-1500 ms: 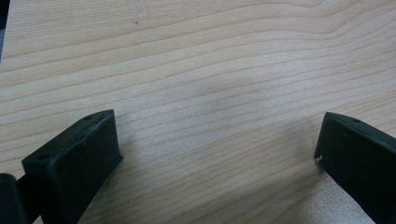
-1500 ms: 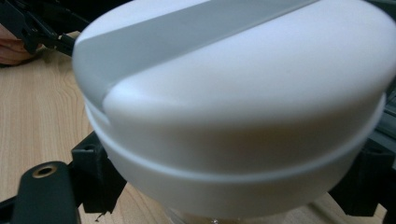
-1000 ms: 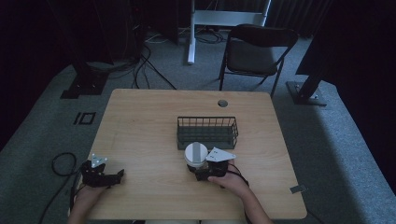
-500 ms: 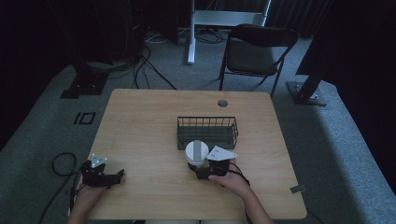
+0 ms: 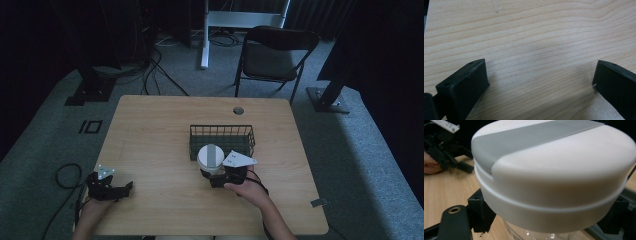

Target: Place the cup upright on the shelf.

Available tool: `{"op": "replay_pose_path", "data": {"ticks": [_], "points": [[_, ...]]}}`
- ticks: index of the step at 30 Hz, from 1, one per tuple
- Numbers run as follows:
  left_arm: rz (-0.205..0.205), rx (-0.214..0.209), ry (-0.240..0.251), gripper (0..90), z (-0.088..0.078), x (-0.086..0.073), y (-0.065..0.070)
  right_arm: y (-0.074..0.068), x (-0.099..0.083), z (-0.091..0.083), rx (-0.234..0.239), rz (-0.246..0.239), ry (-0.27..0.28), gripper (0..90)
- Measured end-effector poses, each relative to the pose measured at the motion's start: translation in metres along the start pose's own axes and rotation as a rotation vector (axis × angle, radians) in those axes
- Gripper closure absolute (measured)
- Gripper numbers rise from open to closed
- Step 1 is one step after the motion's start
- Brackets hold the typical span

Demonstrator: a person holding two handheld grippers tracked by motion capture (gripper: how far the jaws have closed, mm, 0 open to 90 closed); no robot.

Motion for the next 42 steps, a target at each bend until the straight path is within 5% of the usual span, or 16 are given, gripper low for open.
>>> {"op": "replay_pose_path", "data": {"ticks": [10,22,42], "points": [[-0.001,0.000,0.000,0.1,0.000,0.000,0.000,0.000,0.024,-0.003,-0.005,-0.003,0.054,18.2],[0.000,0.000,0.001,0.1,0.000,0.000,0.000,0.011,0.042,-0.005,-0.064,-0.005,0.082,18.2],[0.000,0.000,0.001,0.1,0.000,0.000,0.000,0.068,0.058,-0.009,-0.352,0.048,0.095,18.2]]}}
Point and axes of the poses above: each handheld gripper's, and its own axes: z roughly forward along the jaws, x roughly out of its top, y roughly to its right, the point moved 7 cm from there along z, roughly forward along the jaws, and after that the axes turned 1 degree about -x, right-handed, at the moved point
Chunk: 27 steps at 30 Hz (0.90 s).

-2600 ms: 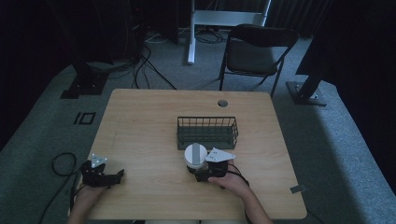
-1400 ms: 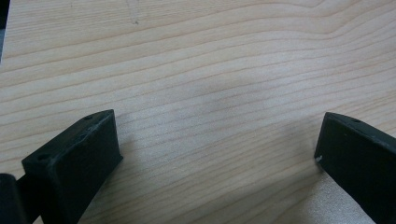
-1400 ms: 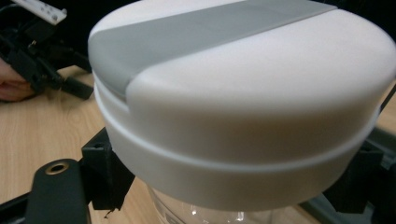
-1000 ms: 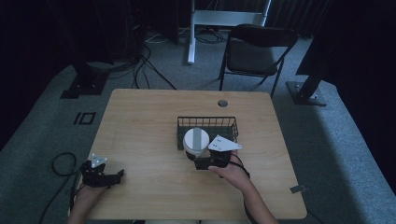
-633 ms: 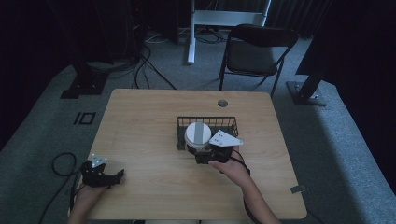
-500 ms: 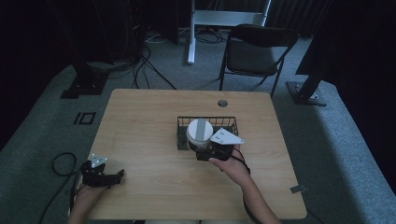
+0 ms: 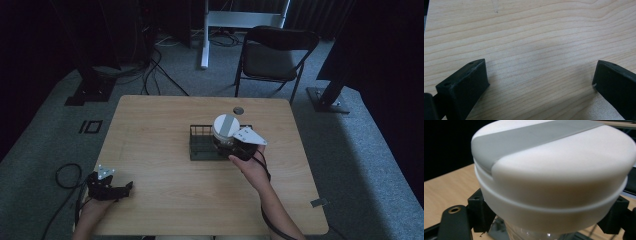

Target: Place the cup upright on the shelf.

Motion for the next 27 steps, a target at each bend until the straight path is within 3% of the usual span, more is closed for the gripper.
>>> {"op": "replay_pose_path", "data": {"ticks": [11,17,27], "points": [[-0.001,0.000,0.000,0.1,0.000,0.000,0.000,0.035,0.001,0.007,-0.156,0.073,-0.010,18.2],[0.000,0.000,0.000,0.1,0.000,0.000,0.000,0.046,-0.007,0.011,-0.247,0.083,-0.052,18.2],[0.000,0.000,0.000,0.1,0.000,0.000,0.000,0.049,-0.027,0.023,-0.300,0.089,-0.124,18.2]]}}
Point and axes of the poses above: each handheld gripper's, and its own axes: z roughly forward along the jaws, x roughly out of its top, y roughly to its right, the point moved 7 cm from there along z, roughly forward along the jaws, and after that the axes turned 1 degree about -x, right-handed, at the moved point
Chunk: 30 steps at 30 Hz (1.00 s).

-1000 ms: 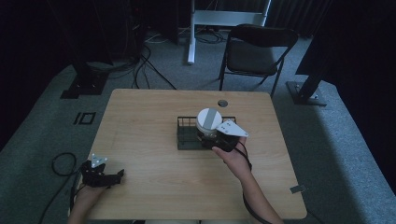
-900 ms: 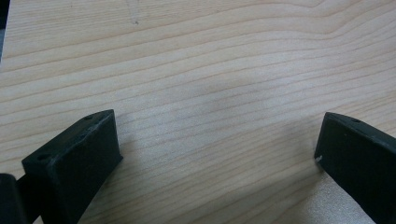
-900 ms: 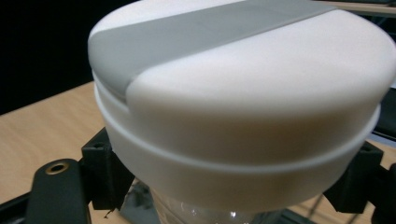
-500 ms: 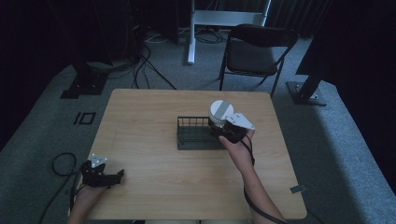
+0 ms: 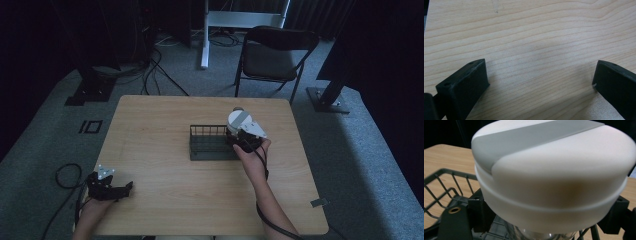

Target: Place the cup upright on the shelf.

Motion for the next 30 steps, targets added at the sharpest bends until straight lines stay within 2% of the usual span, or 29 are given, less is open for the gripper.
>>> {"op": "replay_pose_path", "data": {"ticks": [8,17,21,23,27,30], "points": [[0.000,0.000,0.000,0.1,0.000,0.000,0.000,-0.005,-0.007,0.008,0.003,0.017,-0.031,18.2],[0.000,0.000,0.000,0.1,0.000,0.000,0.000,-0.008,-0.011,0.012,0.004,0.007,-0.059,18.2],[0.000,0.000,0.000,0.1,0.000,0.000,0.000,-0.008,-0.013,0.014,0.006,-0.024,-0.075,18.2],[0.000,0.000,0.000,0.1,0.000,0.000,0.000,-0.009,-0.014,0.015,0.021,-0.009,-0.092,18.2],[0.000,0.000,0.000,0.1,0.000,0.000,0.000,-0.010,-0.015,0.015,0.021,-0.033,-0.105,18.2],[0.000,0.000,0.000,0.1,0.000,0.000,0.000,-0.010,-0.015,0.015,0.018,-0.024,-0.113,18.2]]}}
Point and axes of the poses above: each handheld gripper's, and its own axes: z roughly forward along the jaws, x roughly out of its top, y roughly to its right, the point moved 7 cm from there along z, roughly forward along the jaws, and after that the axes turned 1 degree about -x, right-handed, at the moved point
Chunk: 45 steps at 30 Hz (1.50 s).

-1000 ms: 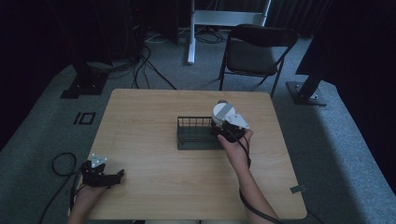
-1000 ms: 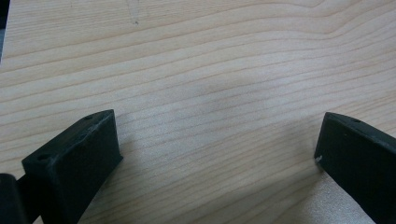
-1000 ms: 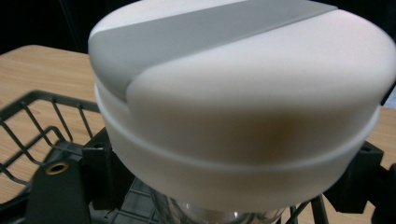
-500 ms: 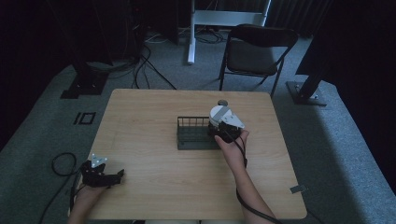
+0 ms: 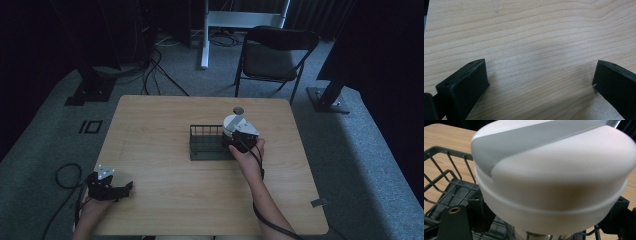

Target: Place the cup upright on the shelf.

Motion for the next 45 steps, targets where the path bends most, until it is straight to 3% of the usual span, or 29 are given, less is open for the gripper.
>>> {"op": "replay_pose_path", "data": {"ticks": [7,15,23,45], "points": [[0.000,0.000,0.000,0.1,0.000,0.000,0.000,0.002,-0.003,-0.002,0.009,0.023,0.015,18.1],[0.000,0.000,0.000,0.2,0.000,0.000,0.000,-0.001,-0.007,-0.004,0.018,-0.018,0.024,13.6],[0.000,0.000,0.000,0.1,0.000,0.000,0.000,0.001,-0.008,-0.008,0.039,0.002,0.044,12.7],[0.000,0.000,0.000,0.1,0.000,0.000,0.000,0.006,-0.009,-0.027,0.068,-0.013,0.065,12.3]]}}
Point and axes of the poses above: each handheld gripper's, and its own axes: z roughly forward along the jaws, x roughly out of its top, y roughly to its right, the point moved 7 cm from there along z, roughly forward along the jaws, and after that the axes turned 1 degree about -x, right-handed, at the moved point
